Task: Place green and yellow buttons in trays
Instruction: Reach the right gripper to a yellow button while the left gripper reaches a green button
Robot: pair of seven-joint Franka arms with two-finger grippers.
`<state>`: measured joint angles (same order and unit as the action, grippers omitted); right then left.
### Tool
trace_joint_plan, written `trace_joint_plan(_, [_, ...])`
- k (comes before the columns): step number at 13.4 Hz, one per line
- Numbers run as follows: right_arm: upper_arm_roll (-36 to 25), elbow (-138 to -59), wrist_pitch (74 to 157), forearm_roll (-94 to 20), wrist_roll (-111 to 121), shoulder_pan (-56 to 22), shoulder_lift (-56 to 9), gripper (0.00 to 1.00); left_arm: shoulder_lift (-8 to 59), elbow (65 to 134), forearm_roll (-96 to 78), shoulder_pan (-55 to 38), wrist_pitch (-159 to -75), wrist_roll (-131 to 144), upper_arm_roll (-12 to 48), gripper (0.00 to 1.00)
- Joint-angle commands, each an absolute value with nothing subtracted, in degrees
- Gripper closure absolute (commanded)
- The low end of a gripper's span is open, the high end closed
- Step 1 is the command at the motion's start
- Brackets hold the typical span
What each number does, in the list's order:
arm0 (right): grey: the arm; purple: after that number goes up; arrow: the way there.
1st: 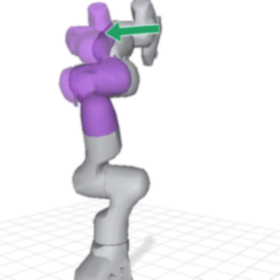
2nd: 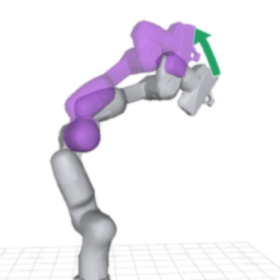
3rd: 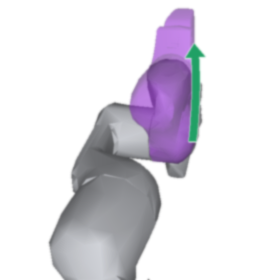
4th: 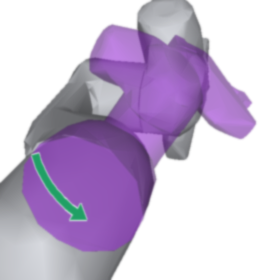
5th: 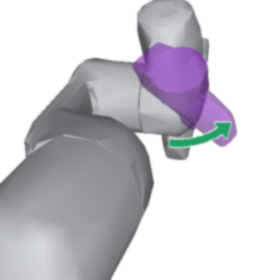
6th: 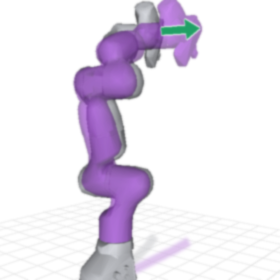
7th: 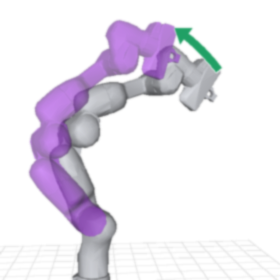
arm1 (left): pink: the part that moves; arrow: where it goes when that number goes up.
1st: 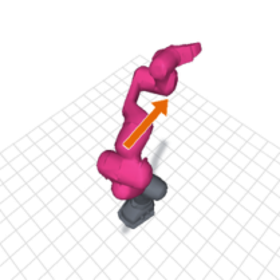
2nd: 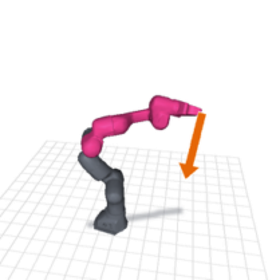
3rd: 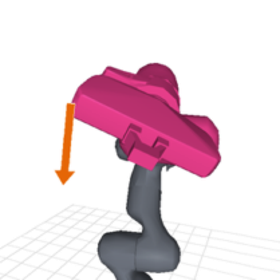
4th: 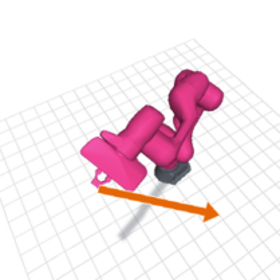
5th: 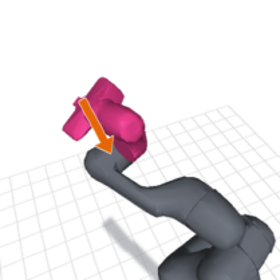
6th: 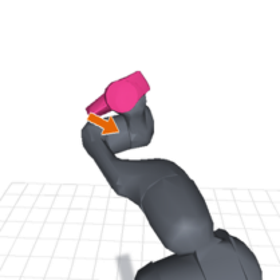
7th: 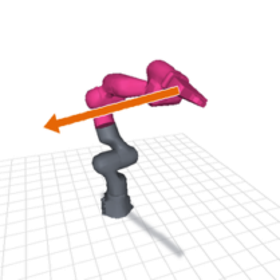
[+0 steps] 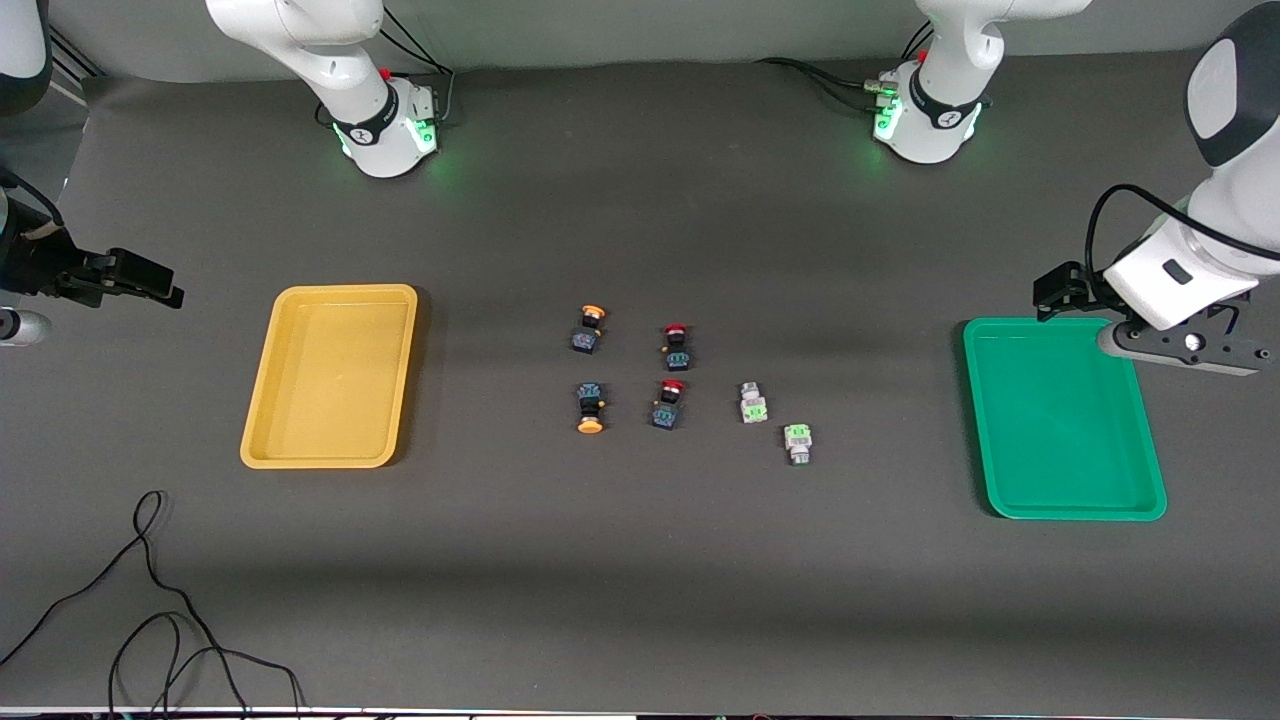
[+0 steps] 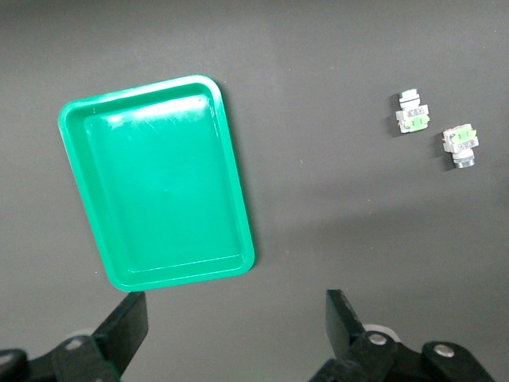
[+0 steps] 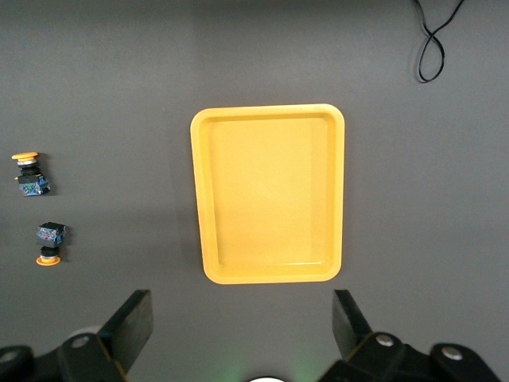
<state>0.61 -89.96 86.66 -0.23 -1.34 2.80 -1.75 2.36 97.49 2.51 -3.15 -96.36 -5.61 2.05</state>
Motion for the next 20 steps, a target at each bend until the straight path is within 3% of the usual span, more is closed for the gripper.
trace_joint_plan(1, [0.8,-89.2,86.0,-0.3,-1.6,2.8,-1.9,0.0,2.9,96.2,1.4,-2.6,-96.1,-6.9,1.9,0.0])
trace_joint_plan(8, [1.0,-90.1,86.1,-0.2,-2.7,1.7,-2.2,0.0,2.8,96.0,1.3,-2.6,-94.8,-6.2,1.9,0.0])
trace_joint_plan(14, [1.0,-96.1,93.1,-0.6,-24.6,-18.4,-2.2,0.0,6.1,94.5,-6.7,-4.4,-96.3,4.7,2.5,0.0])
trace_joint_plan(17, [1.0,-96.3,97.2,-1.1,-42.7,-30.5,-4.6,0.0,10.6,94.5,-7.3,-7.6,-101.8,4.9,2.6,0.0])
trace_joint_plan(20, [1.0,-96.4,98.5,-2.5,-50.5,-37.0,-5.2,0.0,16.2,94.5,-7.1,-11.2,-108.1,10.3,2.7,0.0])
